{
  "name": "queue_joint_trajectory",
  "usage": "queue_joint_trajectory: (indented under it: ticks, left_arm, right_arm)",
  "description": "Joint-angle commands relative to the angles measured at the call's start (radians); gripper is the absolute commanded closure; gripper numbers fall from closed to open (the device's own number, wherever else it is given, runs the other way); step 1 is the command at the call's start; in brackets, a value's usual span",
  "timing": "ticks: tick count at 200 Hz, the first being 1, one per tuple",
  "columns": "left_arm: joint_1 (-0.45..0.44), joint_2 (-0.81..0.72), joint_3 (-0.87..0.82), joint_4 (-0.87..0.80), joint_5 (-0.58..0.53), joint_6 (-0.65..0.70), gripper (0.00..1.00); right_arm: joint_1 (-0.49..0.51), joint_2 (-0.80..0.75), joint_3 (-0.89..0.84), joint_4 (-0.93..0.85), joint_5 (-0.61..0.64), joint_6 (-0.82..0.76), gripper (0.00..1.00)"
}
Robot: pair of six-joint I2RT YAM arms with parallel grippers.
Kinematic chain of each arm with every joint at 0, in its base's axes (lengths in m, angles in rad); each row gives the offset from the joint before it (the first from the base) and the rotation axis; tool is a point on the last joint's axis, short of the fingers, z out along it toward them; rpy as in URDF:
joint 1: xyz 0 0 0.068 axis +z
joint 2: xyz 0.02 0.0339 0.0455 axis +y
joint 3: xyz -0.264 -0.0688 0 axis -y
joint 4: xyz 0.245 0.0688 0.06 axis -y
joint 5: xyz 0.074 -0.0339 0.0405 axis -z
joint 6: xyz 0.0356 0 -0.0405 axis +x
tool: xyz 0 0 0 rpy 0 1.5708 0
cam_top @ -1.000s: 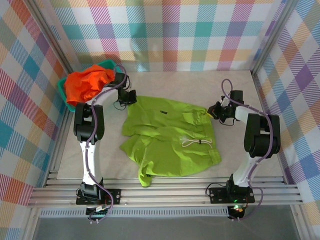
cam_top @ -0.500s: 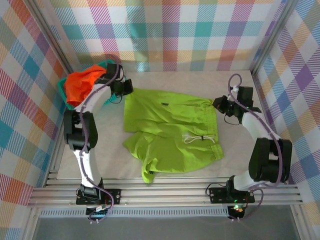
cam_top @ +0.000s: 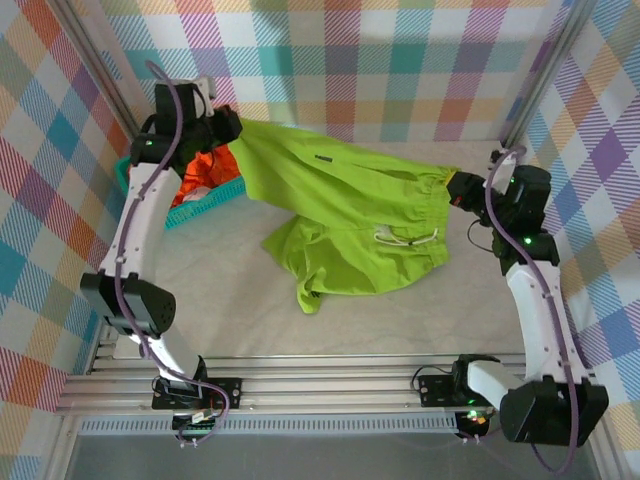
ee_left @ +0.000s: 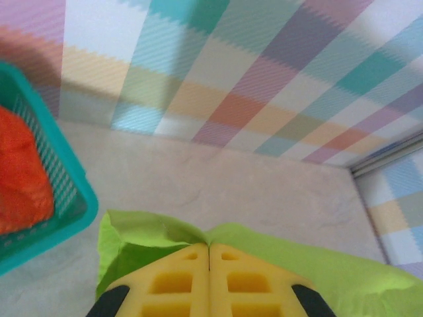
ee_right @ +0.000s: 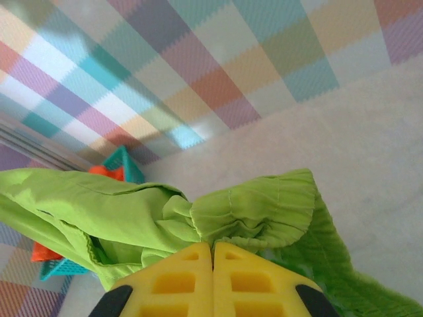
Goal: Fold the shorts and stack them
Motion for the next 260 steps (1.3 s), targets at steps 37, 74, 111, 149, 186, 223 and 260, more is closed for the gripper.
queue_joint_trajectory:
  ticks: [37, 74, 111, 149, 186, 223, 260]
  left_arm:
    - [0.013, -0.172, 0.244, -0.046, 0.0, -0.014, 1.0]
    - [0.013, -0.186, 0.416, -0.086, -0.047, -0.002, 1.0]
    - [0.013, -0.161, 0.622, -0.112, -0.148, 0.007, 1.0]
    - [0.013, -0.148, 0.701, -0.037, -0.196, -0.025, 1.0]
    - [0.013, -0.018, 0.68, -0.104, -0.144, -0.035, 1.0]
    - [-0.014, 0.185, 0.59, -0.073, -0.035, -0.046, 1.0]
    - [-0.115, 0.438, 0.573, -0.073, -0.07, 0.025, 0.95]
  right_arm:
    - [-0.006, -0.108, 0.196, -0.013, -0.083, -0.015, 1.0]
    - [0.0, -0.124, 0.312, 0.029, -0.209, 0.04, 1.0]
    - [0.011, -0.146, 0.415, 0.038, -0.248, 0.068, 1.0]
    - [0.011, -0.169, 0.464, -0.014, -0.198, 0.041, 1.0]
    - [0.011, -0.163, 0.383, -0.166, -0.037, -0.044, 1.0]
    - [0.011, -0.111, 0.181, -0.206, 0.102, -0.086, 1.0]
    - [0.011, 0.022, -0.013, -0.078, 0.252, -0.122, 1.0]
